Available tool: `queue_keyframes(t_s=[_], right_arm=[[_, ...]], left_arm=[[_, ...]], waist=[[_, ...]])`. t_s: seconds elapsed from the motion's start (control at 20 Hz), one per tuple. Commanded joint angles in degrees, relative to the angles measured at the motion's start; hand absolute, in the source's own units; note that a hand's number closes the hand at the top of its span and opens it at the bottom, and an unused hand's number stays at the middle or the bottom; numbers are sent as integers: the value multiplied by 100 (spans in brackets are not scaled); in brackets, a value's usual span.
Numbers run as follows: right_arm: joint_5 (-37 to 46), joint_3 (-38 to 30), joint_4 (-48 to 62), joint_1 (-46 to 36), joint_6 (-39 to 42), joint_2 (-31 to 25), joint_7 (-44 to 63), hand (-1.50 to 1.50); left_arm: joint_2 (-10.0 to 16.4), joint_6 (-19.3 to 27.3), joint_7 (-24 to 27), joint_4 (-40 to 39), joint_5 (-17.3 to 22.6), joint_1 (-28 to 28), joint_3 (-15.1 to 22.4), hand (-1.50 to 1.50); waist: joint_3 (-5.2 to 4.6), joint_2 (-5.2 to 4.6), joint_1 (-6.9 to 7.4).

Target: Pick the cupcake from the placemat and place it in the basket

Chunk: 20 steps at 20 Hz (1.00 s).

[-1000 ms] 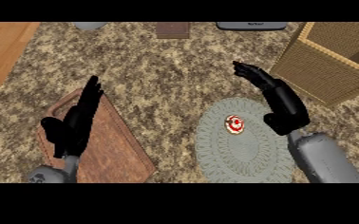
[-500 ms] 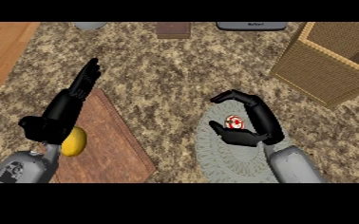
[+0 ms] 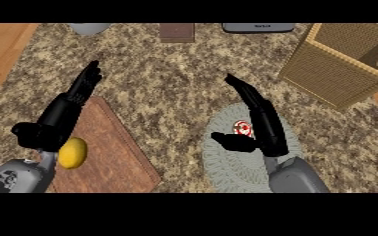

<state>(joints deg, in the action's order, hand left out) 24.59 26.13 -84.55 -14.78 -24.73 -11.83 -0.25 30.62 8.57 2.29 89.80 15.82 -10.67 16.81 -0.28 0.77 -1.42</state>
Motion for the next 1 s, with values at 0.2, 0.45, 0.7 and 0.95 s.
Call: queue_keyframes(t_s=[0.2,0.45,0.7,0.95], right_arm=[[1547,126,-757,-694,1597,-1375,2835,-150],[534,229,-1797,-997,3758,-1680,4111,-150],[-844,-325,-3190,-916,5155,-2036,5421,-150],[-1520,-965,-4008,-792,5439,-1960,6472,-150]], left_arm=[[8,-106,74,-39,23,132,-38,0],[-158,-16,-3,-90,-70,-31,37,0],[58,-156,73,101,-26,184,-172,0],[25,-535,198,-18,-28,217,-395,0]], waist=[[-29,46,-53],[-9,21,-87],[13,14,-28],[23,-56,108]])
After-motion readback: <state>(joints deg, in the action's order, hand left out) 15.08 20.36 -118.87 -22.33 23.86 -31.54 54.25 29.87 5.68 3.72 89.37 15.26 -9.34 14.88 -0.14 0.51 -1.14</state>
